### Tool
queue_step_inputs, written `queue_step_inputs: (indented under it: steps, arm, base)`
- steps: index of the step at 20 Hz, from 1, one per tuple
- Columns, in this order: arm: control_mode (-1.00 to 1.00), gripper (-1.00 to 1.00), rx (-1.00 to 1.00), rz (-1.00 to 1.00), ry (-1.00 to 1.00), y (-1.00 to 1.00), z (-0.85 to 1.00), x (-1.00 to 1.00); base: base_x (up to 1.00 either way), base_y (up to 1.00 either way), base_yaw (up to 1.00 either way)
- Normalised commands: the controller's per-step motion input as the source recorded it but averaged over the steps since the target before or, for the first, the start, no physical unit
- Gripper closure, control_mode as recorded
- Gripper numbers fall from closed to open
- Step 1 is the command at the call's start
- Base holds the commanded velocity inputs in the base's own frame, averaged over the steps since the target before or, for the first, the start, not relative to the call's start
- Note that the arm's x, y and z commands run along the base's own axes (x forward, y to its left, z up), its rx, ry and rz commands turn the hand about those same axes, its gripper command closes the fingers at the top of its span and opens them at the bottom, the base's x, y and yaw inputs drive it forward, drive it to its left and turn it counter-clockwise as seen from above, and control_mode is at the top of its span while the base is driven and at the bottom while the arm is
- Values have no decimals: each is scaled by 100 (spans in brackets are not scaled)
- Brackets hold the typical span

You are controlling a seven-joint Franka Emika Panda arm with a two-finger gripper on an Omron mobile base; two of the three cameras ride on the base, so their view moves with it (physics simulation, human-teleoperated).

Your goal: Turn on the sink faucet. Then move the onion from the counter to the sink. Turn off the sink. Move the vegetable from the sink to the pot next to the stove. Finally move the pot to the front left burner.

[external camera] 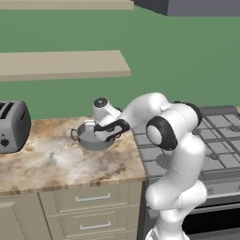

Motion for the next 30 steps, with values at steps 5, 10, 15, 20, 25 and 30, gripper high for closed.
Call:
queue_step_inputs:
  steps: [5, 10, 15, 20, 25, 30]
  arm:
    - [-100, -100, 0, 0, 0, 11, -26, 7]
    - [-100, -100, 0, 0, -1, 2, -19, 0]
    - [-100, -100, 2, 0, -2, 0, 0, 0]
    - [-100, -100, 0, 0, -3, 0, 1, 0]
    - [-100, -100, 0, -4, -4, -1, 19, -10]
    - [-100, -100, 0, -9, -3, -12, 17, -31]
  base:
    - [0, 0, 0]
    - [0, 0, 0]
    - [0, 0, 0]
    - [0, 0, 0]
    - [0, 0, 0]
    - [0, 0, 0]
